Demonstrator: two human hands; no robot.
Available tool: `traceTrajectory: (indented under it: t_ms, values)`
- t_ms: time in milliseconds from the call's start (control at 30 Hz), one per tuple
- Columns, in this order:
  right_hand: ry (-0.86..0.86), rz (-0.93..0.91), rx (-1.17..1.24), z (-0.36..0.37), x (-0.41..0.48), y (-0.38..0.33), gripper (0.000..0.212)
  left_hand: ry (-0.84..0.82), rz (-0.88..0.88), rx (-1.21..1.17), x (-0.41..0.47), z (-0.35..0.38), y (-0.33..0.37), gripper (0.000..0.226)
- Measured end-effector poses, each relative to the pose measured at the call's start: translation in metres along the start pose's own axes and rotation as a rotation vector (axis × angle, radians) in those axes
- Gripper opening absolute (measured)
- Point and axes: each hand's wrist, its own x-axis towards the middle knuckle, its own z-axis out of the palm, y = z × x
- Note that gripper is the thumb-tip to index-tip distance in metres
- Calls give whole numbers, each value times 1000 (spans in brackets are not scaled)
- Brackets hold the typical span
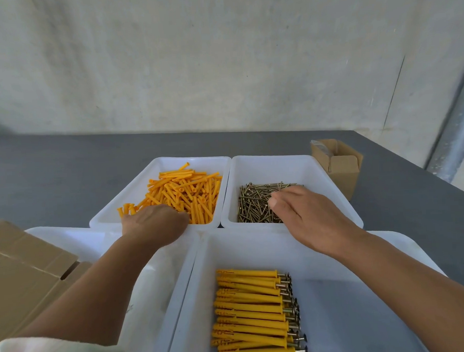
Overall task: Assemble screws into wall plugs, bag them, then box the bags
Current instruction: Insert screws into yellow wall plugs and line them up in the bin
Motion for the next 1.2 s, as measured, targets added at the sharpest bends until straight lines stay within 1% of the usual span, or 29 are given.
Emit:
traceTrajectory:
  t_ms: [67,133,267,333,400,467,567,667,900,1000,1067,1200]
  values:
    - [35,-8,5,-1,1,-3,49,69,8,-69,-4,0,1,30]
    - [75,-18,16,-3,1,-5,50,164,54,-212,-9,-2,3,23]
    - [147,-38,63,-6,0,-8,51,295,89,-479,-15,-11,11,28]
    - [175,-45,102,-6,-1,-9,50,366,113,-639,-18,-17,15,20]
    - [204,-42,134,-7,-1,-10,47,393,157,-834,-22,-22,20,11]
    - [234,-29,165,-9,-2,-12,43,358,190,-1062,-28,-25,24,10]
    - [258,-8,255,-13,-4,-19,39,172,173,-1391,-35,-29,32,16]
    - [243,28,321,-15,-6,-21,41,23,132,-1555,-41,-30,40,21]
    - [191,35,446,-12,-6,-21,46,-86,109,-1710,-45,-30,45,30]
    - [110,1,488,-13,-7,-25,57,-92,97,-1726,-46,-30,46,35]
    - [33,-32,476,-11,-8,-27,63,-87,80,-1740,-47,-30,46,43]
    - [-51,-99,465,-6,-9,-30,55,-71,60,-1747,-46,-30,46,59]
